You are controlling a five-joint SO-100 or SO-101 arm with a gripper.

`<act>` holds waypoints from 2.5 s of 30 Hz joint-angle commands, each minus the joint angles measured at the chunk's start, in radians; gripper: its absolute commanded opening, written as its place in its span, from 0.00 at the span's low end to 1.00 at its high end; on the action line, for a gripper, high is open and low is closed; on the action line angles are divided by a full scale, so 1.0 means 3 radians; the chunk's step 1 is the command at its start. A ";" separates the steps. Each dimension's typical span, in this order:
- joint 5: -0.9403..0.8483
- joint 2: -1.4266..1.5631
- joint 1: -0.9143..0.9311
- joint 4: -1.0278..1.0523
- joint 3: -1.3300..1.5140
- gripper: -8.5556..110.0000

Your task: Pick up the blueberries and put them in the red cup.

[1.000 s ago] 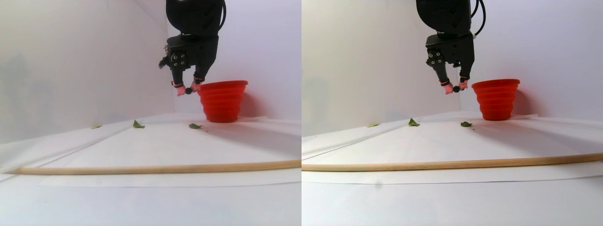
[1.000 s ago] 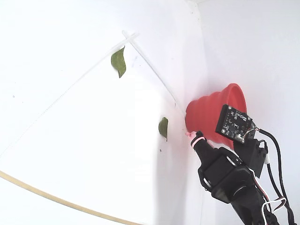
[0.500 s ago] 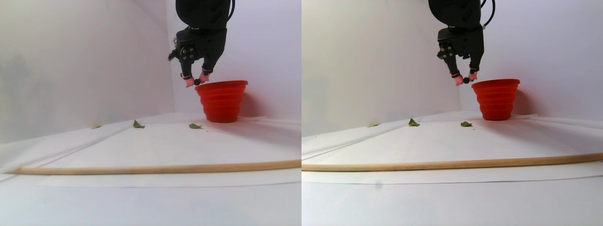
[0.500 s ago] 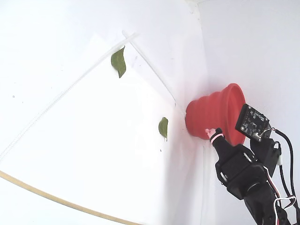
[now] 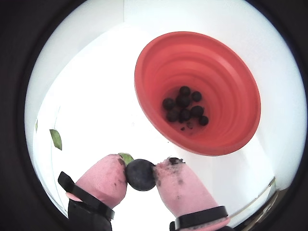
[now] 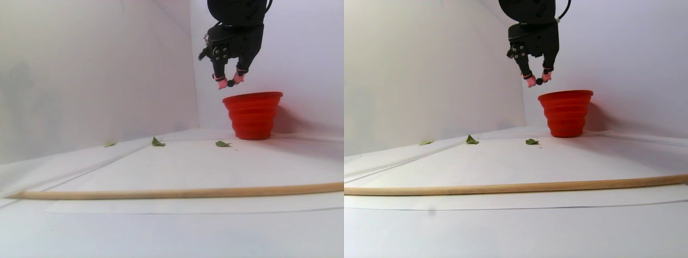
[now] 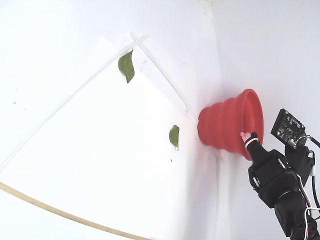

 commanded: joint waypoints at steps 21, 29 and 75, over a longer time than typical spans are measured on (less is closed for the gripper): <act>0.0118 -0.0082 0.0189 0.0000 -0.0849 0.16; 0.0148 -0.0245 0.0230 0.0000 -0.1018 0.17; 0.0532 0.0302 0.0082 0.0179 -0.0736 0.22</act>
